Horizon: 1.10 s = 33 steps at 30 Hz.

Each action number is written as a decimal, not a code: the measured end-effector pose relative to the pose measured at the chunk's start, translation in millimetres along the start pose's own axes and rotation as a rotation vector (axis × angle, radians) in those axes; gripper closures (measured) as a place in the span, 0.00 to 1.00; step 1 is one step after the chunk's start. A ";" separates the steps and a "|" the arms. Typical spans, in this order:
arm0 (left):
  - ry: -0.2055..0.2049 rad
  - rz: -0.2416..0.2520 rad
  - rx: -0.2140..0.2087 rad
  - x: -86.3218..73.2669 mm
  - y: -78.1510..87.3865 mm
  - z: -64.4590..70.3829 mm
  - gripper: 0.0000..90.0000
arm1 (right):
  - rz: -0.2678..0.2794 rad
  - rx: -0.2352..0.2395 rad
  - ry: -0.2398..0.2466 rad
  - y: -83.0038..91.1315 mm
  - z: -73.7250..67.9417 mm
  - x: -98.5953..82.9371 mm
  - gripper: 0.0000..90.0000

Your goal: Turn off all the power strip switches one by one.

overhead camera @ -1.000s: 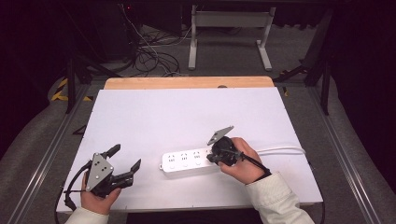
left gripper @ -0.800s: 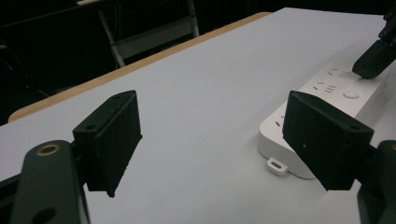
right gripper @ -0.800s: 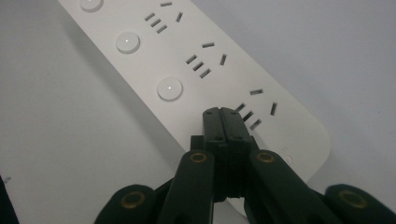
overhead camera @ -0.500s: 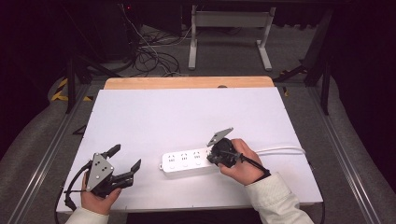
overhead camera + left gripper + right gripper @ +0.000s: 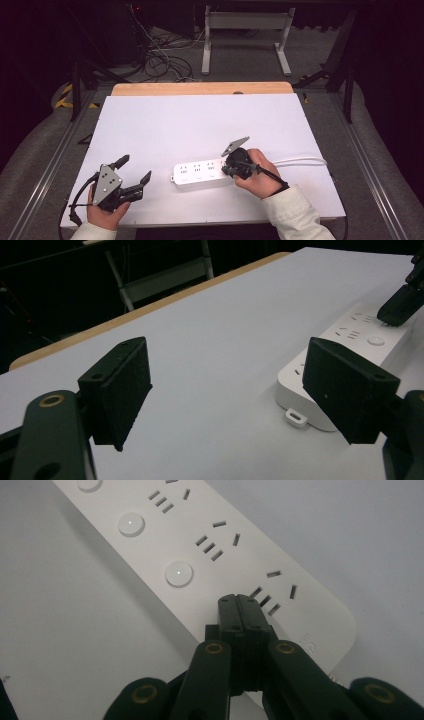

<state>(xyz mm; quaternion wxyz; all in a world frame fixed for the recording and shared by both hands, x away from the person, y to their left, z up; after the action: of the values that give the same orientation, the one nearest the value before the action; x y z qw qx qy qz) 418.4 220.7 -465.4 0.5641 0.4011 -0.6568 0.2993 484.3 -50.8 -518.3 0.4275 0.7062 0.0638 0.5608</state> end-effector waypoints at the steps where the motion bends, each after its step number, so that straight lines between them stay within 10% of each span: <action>1: 0.001 0.000 0.001 0.0 0.1 -0.2 0.22 | 0.004 0.003 0.000 0.3 0.1 0.6 1.00; 10: 0.008 -0.003 -0.001 -1.2 -0.6 -1.1 0.22 | 0.207 0.048 -0.004 21.1 -8.1 31.7 1.00; 33: 0.007 -0.001 -0.003 -0.8 -0.2 -0.9 0.22 | 0.139 0.100 0.047 -11.9 -30.0 28.9 1.00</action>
<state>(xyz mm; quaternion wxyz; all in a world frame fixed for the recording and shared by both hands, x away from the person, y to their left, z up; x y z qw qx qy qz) 419.0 221.5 -466.0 0.5670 0.3997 -0.6550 0.2996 474.0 -10.8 -504.8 0.3499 0.7161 0.0525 0.6017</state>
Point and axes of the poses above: each handheld gripper's, and its own axes: y roughly backward along the jaws, x roughly out of its top, z roughly to its right, the point moved 9 cm from there along -y, roughly forward along the jaws, and after that the axes turned 15 degrees about z, right-handed, at the moved point
